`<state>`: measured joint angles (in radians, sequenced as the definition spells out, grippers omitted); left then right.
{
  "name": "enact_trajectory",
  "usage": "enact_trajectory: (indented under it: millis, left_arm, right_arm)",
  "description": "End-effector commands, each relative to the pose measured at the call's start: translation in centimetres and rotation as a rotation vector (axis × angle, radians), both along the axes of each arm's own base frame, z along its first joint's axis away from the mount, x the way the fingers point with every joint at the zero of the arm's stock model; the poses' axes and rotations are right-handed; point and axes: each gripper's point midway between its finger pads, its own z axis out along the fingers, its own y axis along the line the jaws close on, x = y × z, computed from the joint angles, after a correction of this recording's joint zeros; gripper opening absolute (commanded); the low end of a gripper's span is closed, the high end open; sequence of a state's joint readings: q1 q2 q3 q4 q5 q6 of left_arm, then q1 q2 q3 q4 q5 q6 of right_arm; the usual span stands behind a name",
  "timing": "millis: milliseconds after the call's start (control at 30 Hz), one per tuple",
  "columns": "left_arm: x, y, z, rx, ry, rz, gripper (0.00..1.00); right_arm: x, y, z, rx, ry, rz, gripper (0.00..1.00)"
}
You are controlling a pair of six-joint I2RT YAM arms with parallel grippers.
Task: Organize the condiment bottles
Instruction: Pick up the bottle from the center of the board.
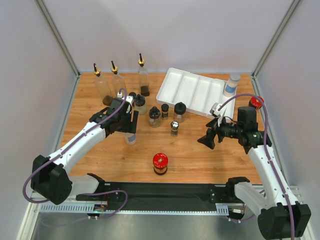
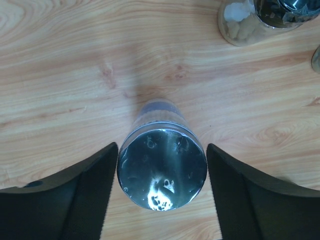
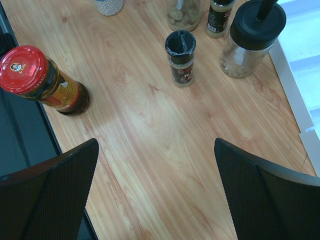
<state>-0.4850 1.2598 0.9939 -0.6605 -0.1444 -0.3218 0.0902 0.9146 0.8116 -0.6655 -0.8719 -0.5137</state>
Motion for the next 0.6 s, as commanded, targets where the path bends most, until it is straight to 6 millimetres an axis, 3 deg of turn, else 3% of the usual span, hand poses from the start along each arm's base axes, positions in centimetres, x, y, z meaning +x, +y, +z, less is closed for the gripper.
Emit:
enact_trajectory:
  millis: [0,33,67,233,333,567]
  left_arm:
    - [1.0,-0.5,1.3,-0.002,-0.046,-0.024,0.75]
    - [0.9,-0.6,1.3,-0.004,-0.046,-0.032,0.7]
    - [1.0,-0.7,1.4,-0.008,-0.051,-0.035,0.54]
    - [1.0,-1.2,2.3,-0.035,-0.079,-0.061,0.08]
    - [0.8,-1.4,2.9,-0.049,-0.089,-0.08,0.0]
    - [-0.4,-2.2,4.8,-0.119,-0.116,-0.14,0.0]
  right_arm:
    - [0.5,-0.1,1.3,-0.005,-0.063,0.006,1.0]
    - [0.5,-0.1,1.2,-0.006,-0.063,0.006,1.0]
    - [0.5,-0.1,1.2,-0.006,-0.062,0.005,1.0]
    - [0.5,-0.1,1.2,-0.007,-0.061,0.007,1.0]
    - [0.5,-0.1,1.2,-0.008,-0.061,0.008,1.0]
    - [0.4,0.0,1.2,-0.006,-0.064,0.014,1.0]
